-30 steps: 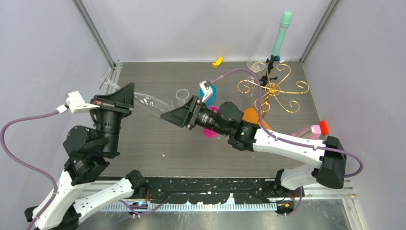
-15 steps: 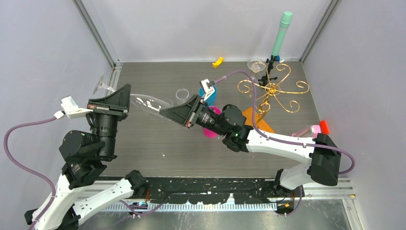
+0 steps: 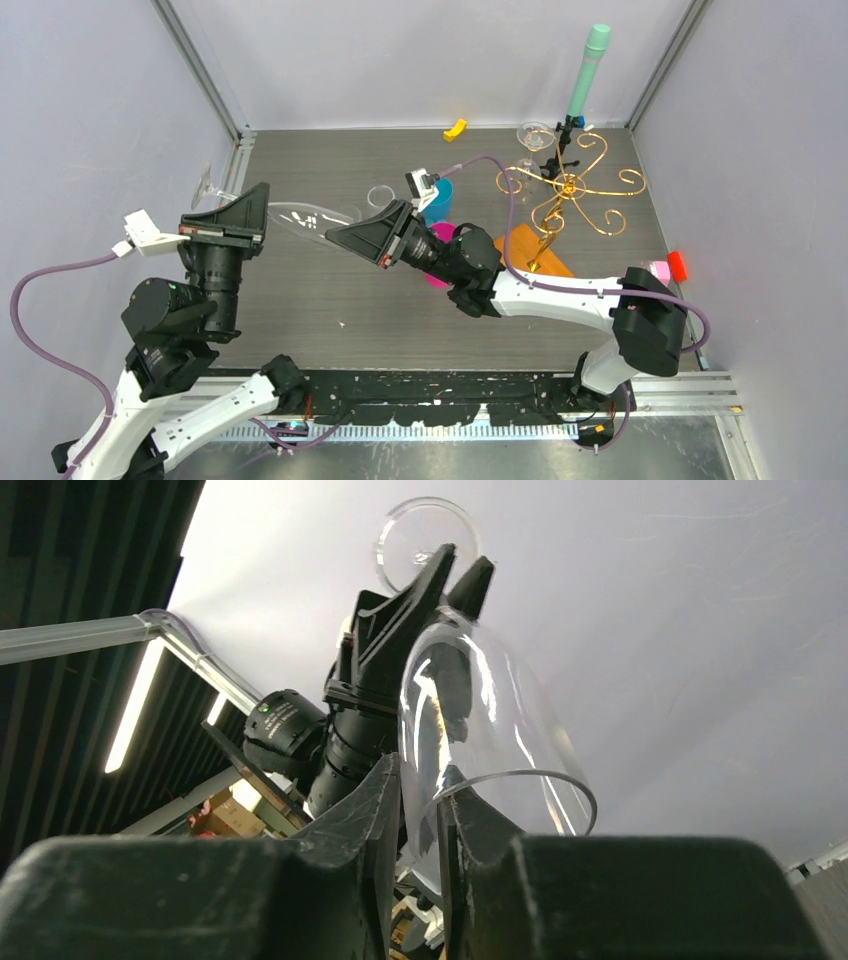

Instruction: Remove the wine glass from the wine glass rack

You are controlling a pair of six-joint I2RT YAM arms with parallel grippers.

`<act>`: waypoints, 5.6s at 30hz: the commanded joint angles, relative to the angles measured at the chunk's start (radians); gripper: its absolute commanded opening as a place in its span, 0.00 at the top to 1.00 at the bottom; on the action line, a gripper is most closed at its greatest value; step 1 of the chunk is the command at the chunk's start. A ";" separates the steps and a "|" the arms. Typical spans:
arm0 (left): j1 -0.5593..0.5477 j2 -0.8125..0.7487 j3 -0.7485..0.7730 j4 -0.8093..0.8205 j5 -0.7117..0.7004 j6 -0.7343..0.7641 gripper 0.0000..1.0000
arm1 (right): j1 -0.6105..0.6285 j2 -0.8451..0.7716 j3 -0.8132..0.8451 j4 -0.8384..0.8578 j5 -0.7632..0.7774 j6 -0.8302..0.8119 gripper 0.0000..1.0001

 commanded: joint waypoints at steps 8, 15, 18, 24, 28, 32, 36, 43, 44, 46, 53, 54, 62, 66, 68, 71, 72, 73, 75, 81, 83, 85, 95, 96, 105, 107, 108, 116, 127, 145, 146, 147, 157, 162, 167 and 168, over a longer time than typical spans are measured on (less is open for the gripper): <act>-0.002 -0.036 -0.019 -0.036 -0.022 -0.036 0.77 | 0.003 -0.057 0.044 -0.032 0.052 -0.085 0.99; -0.002 -0.053 -0.022 -0.085 -0.011 0.013 0.32 | 0.003 -0.091 0.065 -0.119 0.114 -0.167 1.00; -0.002 -0.024 0.024 -0.228 -0.028 0.020 0.13 | 0.003 -0.104 0.082 -0.197 0.167 -0.203 1.00; -0.002 -0.013 0.044 -0.404 -0.001 0.081 0.00 | 0.003 -0.140 0.136 -0.429 0.285 -0.315 0.99; -0.002 -0.052 0.010 -0.477 0.011 0.099 0.00 | 0.003 -0.163 0.211 -0.683 0.320 -0.400 1.00; -0.002 -0.109 -0.025 -0.490 -0.027 0.138 0.00 | 0.003 -0.160 0.359 -1.009 0.253 -0.502 0.99; -0.002 -0.139 -0.029 -0.465 -0.096 0.220 0.00 | 0.003 -0.121 0.506 -1.441 0.150 -0.592 1.00; -0.002 -0.156 -0.043 -0.424 -0.152 0.300 0.00 | 0.003 -0.042 0.628 -1.774 0.044 -0.677 1.00; -0.002 -0.157 -0.047 -0.422 -0.152 0.304 0.00 | 0.003 -0.021 0.639 -1.831 0.055 -0.683 1.00; -0.002 -0.161 -0.053 -0.419 -0.152 0.308 0.00 | 0.003 0.020 0.680 -1.920 0.104 -0.697 1.00; -0.002 -0.175 -0.094 -0.413 -0.157 0.312 0.00 | 0.003 0.132 0.790 -2.092 0.281 -0.725 1.00; -0.002 -0.174 -0.099 -0.414 -0.154 0.313 0.00 | 0.003 0.151 0.797 -2.098 0.286 -0.730 1.00; -0.002 -0.159 -0.103 -0.438 -0.135 0.310 0.00 | 0.003 0.270 0.908 -2.201 0.390 -0.743 1.00; -0.002 -0.162 -0.106 -0.440 -0.134 0.309 0.00 | 0.003 0.309 0.920 -2.192 0.376 -0.749 1.00; -0.002 -0.162 -0.107 -0.440 -0.132 0.309 0.00 | 0.003 0.326 0.932 -2.193 0.365 -0.750 1.00; -0.002 -0.156 -0.097 -0.447 -0.117 0.309 0.00 | 0.003 0.353 0.951 -2.201 0.363 -0.753 1.00; -0.002 -0.153 -0.094 -0.449 -0.114 0.308 0.00 | 0.002 0.358 0.962 -2.207 0.363 -0.754 1.00; -0.002 -0.150 -0.090 -0.451 -0.113 0.309 0.00 | 0.002 0.367 0.966 -2.207 0.362 -0.757 1.00; -0.002 -0.144 -0.088 -0.451 -0.112 0.311 0.00 | -0.001 0.381 0.982 -2.214 0.364 -0.760 0.99; -0.002 -0.127 -0.081 -0.434 -0.112 0.331 0.00 | -0.027 0.423 1.050 -2.249 0.371 -0.756 0.70; -0.002 -0.123 -0.079 -0.428 -0.112 0.341 0.00 | -0.036 0.433 1.067 -2.251 0.366 -0.758 0.64; -0.002 -0.123 -0.079 -0.425 -0.114 0.346 0.00 | -0.043 0.442 1.085 -2.252 0.367 -0.763 0.61; -0.002 -0.123 -0.084 -0.412 -0.117 0.360 0.00 | -0.072 0.472 1.178 -2.244 0.364 -0.771 0.55; -0.002 -0.122 -0.085 -0.411 -0.119 0.362 0.00 | -0.074 0.470 1.186 -2.242 0.361 -0.771 0.52; -0.002 -0.125 -0.088 -0.407 -0.119 0.361 0.00 | -0.097 0.387 1.213 -2.122 0.342 -0.752 0.44; -0.002 -0.130 -0.089 -0.409 -0.116 0.359 0.00 | -0.104 0.347 1.195 -2.077 0.350 -0.750 0.44; -0.002 -0.133 -0.091 -0.411 -0.115 0.358 0.00 | -0.107 0.313 1.172 -2.041 0.354 -0.749 0.44; -0.002 -0.134 -0.094 -0.415 -0.097 0.356 0.00 | -0.255 0.081 1.042 -1.898 0.500 -0.712 0.44; -0.002 -0.104 -0.102 -0.391 -0.079 0.356 0.00 | -0.606 -0.106 0.996 -1.955 0.549 -0.648 0.41; -0.002 -0.098 -0.104 -0.410 -0.080 0.344 0.00 | -0.938 -0.095 0.856 -1.927 0.216 -0.527 0.52; -0.002 -0.099 -0.103 -0.412 -0.082 0.343 0.00 | -0.940 -0.091 0.849 -1.926 0.215 -0.524 0.52; -0.002 -0.099 -0.102 -0.414 -0.083 0.345 0.00 | -0.941 -0.089 0.845 -1.925 0.213 -0.523 0.52; -0.002 -0.113 -0.105 -0.413 -0.088 0.342 0.00 | -0.947 -0.086 0.764 -1.882 0.175 -0.495 0.52; -0.002 -0.123 -0.105 -0.407 -0.092 0.344 0.00 | -0.949 -0.101 0.708 -1.821 0.150 -0.466 0.54; -0.002 -0.123 -0.103 -0.410 -0.091 0.341 0.00 | -0.954 -0.115 0.666 -1.764 0.149 -0.434 0.56; -0.002 -0.123 -0.102 -0.412 -0.090 0.340 0.00 | -0.953 -0.117 0.657 -1.752 0.154 -0.425 0.57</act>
